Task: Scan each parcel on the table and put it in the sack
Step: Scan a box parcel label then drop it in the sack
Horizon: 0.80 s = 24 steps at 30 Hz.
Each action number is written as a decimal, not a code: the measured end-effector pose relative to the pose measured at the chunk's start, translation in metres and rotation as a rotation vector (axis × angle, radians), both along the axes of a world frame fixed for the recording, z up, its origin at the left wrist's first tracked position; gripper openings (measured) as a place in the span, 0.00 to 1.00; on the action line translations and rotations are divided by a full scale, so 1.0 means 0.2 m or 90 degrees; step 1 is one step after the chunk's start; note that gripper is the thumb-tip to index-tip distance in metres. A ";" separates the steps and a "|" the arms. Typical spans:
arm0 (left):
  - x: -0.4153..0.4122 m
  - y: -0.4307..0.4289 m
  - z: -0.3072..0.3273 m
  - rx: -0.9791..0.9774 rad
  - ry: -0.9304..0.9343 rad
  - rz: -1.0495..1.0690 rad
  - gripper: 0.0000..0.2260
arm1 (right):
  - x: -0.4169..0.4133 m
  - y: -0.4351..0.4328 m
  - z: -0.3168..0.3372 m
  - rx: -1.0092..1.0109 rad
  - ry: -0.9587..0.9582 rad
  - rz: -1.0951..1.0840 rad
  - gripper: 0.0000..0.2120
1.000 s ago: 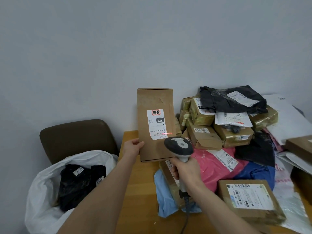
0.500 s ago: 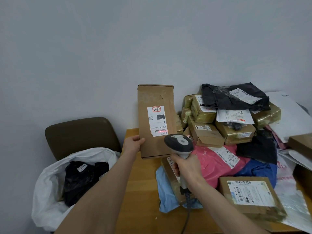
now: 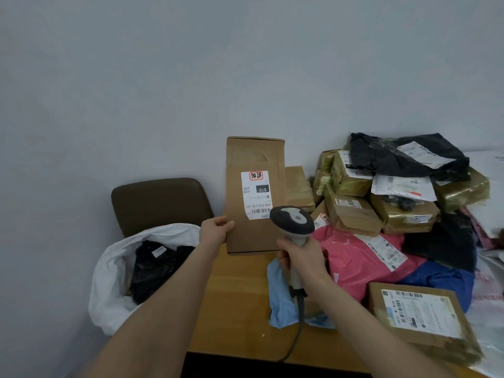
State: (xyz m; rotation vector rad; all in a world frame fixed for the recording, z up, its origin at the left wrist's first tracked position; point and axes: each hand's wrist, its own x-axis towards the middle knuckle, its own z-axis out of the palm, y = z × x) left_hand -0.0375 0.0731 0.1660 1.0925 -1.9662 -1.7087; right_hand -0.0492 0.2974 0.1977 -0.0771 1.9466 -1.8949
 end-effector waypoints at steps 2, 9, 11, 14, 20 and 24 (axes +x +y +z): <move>0.06 -0.04 0.01 0.001 -0.008 0.006 0.12 | -0.02 -0.03 0.01 -0.004 -0.015 -0.012 0.06; 0.31 -0.30 -0.03 -0.007 -0.079 0.028 0.15 | -0.07 -0.30 -0.03 0.015 -0.028 -0.005 0.05; 0.40 -0.42 -0.06 -0.014 -0.106 0.031 0.13 | -0.04 -0.43 -0.07 0.032 -0.031 0.008 0.05; 0.53 -0.64 -0.13 -0.008 -0.156 0.037 0.12 | 0.03 -0.67 -0.14 0.055 -0.045 0.025 0.06; 0.83 -1.27 -0.30 0.060 -0.269 0.039 0.12 | 0.17 -1.31 -0.34 0.110 -0.117 0.077 0.06; 1.04 -1.71 -0.43 0.138 -0.367 0.027 0.11 | 0.25 -1.71 -0.47 0.121 -0.173 0.069 0.09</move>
